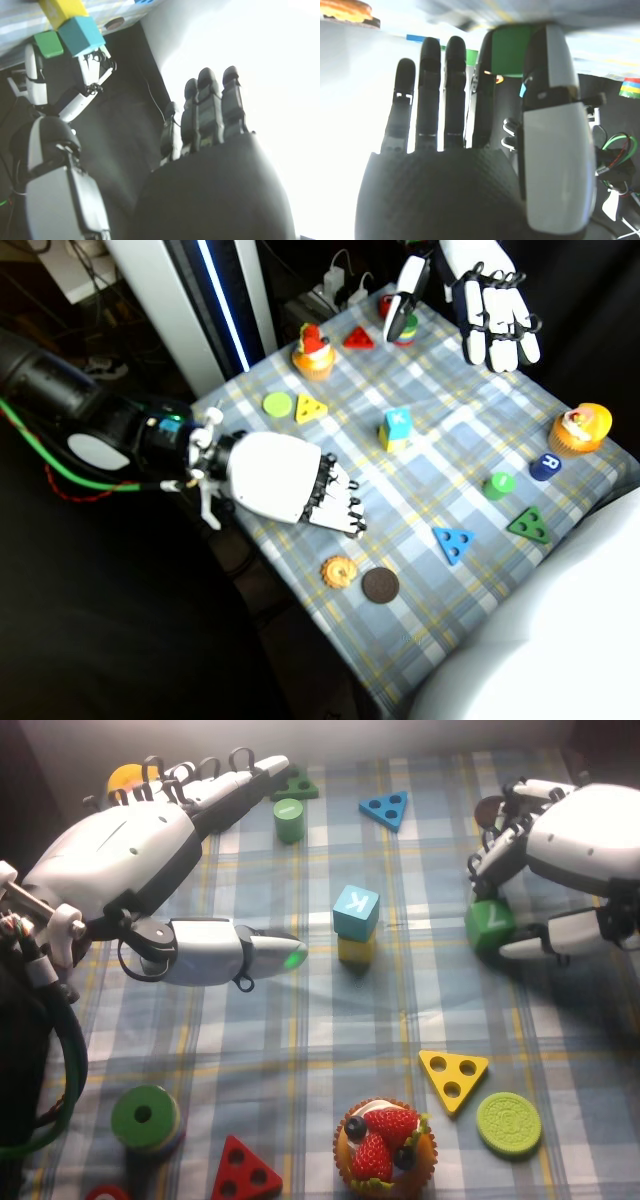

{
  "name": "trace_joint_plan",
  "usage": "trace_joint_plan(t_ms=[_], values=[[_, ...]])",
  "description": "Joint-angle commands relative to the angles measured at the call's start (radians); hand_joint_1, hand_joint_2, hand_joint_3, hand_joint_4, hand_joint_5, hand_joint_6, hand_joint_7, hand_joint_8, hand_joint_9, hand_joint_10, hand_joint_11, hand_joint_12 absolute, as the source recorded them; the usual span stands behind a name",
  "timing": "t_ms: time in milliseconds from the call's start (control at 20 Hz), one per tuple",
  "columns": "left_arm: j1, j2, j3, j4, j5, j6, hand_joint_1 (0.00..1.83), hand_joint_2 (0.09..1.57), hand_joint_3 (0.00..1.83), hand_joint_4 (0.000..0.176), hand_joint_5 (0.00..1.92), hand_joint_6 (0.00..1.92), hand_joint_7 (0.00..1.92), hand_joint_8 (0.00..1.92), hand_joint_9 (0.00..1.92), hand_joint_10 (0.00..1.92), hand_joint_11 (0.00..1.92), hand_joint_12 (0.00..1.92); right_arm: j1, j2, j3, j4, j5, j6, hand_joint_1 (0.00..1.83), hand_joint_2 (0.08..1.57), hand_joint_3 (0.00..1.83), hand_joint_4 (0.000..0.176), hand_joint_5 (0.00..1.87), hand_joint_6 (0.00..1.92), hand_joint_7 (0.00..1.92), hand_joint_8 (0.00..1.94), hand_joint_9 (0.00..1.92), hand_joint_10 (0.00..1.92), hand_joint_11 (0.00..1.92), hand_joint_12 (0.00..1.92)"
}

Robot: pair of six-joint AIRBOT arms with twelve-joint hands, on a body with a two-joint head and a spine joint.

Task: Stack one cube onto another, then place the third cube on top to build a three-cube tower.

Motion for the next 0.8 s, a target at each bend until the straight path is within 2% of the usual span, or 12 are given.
trace_joint_plan(t_ms=[0,100,250,300,350,500,600,750], values=[[-0.002,0.003,-0.002,0.034,-0.111,-0.006,0.72,0.87,0.0,0.176,0.11,0.0,0.18,0.0,0.17,0.0,0.03,0.03,0.022,-0.002,-0.001,-0.006,0.121,0.01,1.12,1.1,0.0,0.0,1.0,0.96,0.87,0.02,0.75,0.03,0.18,1.1],[0.0,0.011,-0.002,0.034,-0.114,-0.006,0.74,0.86,0.0,0.176,0.11,0.0,0.17,0.0,0.16,0.0,0.03,0.03,0.052,-0.002,0.003,-0.081,0.132,0.073,1.16,1.08,0.0,0.0,1.05,0.88,0.89,0.02,0.75,0.02,0.2,1.12],[0.006,0.022,-0.002,0.034,-0.121,-0.006,0.77,0.85,0.0,0.176,0.13,0.01,0.17,0.0,0.14,0.0,0.0,0.0,0.108,-0.005,0.013,-0.177,0.149,0.149,1.12,1.08,0.0,0.0,1.05,0.88,0.81,0.0,0.68,0.0,0.04,1.27],[0.009,0.024,-0.003,0.033,-0.124,-0.006,0.75,0.85,0.0,0.176,0.14,0.01,0.19,0.01,0.15,0.01,0.0,0.0,0.134,-0.014,0.021,-0.216,0.154,0.181,1.11,1.08,0.0,0.0,1.05,0.88,0.81,0.0,0.68,0.0,0.01,1.26],[0.012,0.026,-0.003,0.031,-0.125,-0.006,0.73,0.85,0.0,0.176,0.13,0.0,0.19,0.01,0.15,0.01,0.0,0.0,0.16,-0.026,0.032,-0.252,0.156,0.209,1.14,1.07,0.0,0.0,1.07,0.85,0.82,0.0,0.7,0.01,0.09,1.17],[0.018,0.028,0.002,0.017,-0.117,-0.006,0.76,0.84,0.0,0.176,0.1,0.0,0.18,0.0,0.13,0.0,0.0,0.0,0.218,-0.071,0.063,-0.338,0.156,0.265,1.11,1.1,0.0,0.0,1.0,0.95,0.73,0.0,0.61,0.0,0.06,1.05],[0.019,0.029,0.014,0.003,-0.104,-0.006,0.77,0.85,0.0,0.176,0.12,0.01,0.18,0.0,0.13,0.01,0.0,0.0,0.234,-0.105,0.092,-0.397,0.155,0.333,1.15,1.09,0.0,0.0,1.03,0.91,0.76,0.01,0.6,0.0,0.04,1.05],[0.014,0.028,0.025,-0.007,-0.092,-0.006,0.74,0.86,0.0,0.176,0.13,0.01,0.19,0.0,0.13,0.0,0.0,0.0,0.242,-0.124,0.099,-0.423,0.147,0.341,1.18,1.06,0.0,0.0,1.09,0.79,0.78,0.0,0.6,0.0,0.01,1.12]])
